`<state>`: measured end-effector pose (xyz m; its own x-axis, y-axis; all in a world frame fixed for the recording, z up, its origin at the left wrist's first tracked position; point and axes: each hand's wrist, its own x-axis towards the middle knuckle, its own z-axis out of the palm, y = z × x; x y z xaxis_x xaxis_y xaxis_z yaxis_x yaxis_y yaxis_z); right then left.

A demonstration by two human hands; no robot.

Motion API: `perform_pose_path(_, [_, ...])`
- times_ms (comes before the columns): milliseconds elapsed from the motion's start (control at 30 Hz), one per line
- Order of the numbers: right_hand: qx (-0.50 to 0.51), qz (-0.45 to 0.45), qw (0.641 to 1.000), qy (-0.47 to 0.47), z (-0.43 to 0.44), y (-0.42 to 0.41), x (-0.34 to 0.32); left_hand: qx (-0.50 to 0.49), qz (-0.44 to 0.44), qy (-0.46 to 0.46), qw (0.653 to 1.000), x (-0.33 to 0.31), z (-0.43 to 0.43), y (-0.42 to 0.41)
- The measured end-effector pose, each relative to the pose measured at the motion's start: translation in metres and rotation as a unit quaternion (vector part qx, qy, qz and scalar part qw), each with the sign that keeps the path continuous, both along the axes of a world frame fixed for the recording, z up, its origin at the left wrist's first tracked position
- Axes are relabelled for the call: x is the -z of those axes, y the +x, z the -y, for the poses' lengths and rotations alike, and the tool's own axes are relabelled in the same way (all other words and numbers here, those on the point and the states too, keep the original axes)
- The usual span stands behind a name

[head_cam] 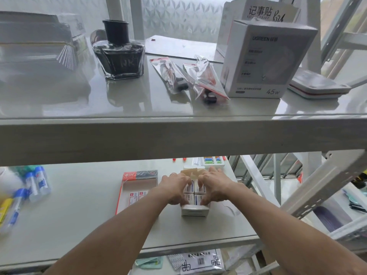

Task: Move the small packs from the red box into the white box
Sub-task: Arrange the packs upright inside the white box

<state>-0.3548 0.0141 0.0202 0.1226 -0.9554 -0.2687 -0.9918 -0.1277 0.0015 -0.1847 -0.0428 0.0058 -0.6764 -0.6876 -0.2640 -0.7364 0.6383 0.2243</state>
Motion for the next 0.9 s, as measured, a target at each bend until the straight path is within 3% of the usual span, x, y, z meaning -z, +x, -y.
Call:
perform_pose_path(200, [0.014, 0.017, 1.000, -0.010, -0.0022, -0.0018, 0.0010, -0.005, -0.032, -0.031, 0.999, 0.0045, 0.0017, 0.0021])
perform_pose_path(900, [0.030, 0.045, 0.999, 0.002, -0.0013, -0.0030, 0.0034, 0.010, -0.076, -0.006, 0.997, 0.0095, -0.0017, 0.0052])
